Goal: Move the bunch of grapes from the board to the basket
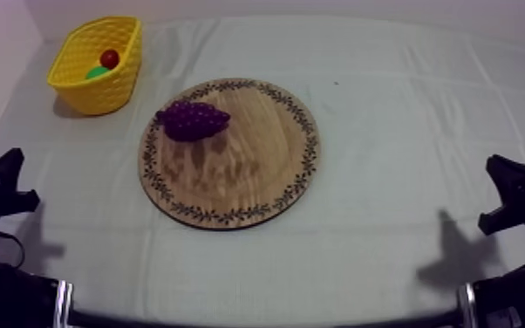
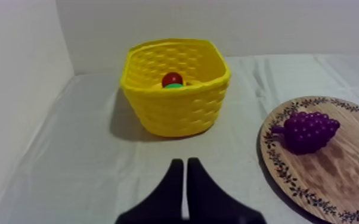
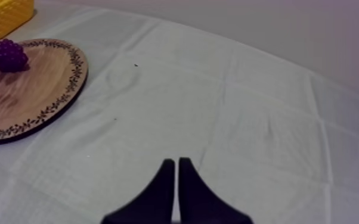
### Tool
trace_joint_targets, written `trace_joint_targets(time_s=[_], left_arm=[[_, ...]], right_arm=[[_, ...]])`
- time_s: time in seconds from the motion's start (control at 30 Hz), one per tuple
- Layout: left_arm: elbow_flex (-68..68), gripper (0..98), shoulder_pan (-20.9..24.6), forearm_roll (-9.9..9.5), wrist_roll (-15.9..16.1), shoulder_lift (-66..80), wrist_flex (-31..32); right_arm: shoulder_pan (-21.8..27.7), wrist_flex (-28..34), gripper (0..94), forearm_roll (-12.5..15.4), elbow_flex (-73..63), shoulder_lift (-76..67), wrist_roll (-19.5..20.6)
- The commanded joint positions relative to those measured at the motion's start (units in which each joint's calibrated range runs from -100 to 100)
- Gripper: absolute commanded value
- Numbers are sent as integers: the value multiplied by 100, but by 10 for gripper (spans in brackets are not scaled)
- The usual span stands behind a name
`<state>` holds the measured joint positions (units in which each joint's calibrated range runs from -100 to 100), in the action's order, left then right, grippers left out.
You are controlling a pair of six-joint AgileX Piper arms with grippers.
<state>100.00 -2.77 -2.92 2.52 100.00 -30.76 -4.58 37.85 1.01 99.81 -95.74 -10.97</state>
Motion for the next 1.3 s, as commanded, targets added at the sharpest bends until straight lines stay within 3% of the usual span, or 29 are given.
trace_joint_targets(time_s=[0.0,0.67,1.03,1.27], left_arm=[[-33,0,-74,60,-342,0,-328],[-388,0,-100,61,-244,-346,-226],[-3428,0,-405,342,125,-2552,-1345],[-5694,0,-775,343,194,-4140,-2306]], right_arm=[[-2,-3,4,-1,-3,-1,1],[-2,-3,4,-1,-3,-1,1],[-2,-3,4,-1,-3,-1,3],[-2,-3,4,-1,-3,-1,2]])
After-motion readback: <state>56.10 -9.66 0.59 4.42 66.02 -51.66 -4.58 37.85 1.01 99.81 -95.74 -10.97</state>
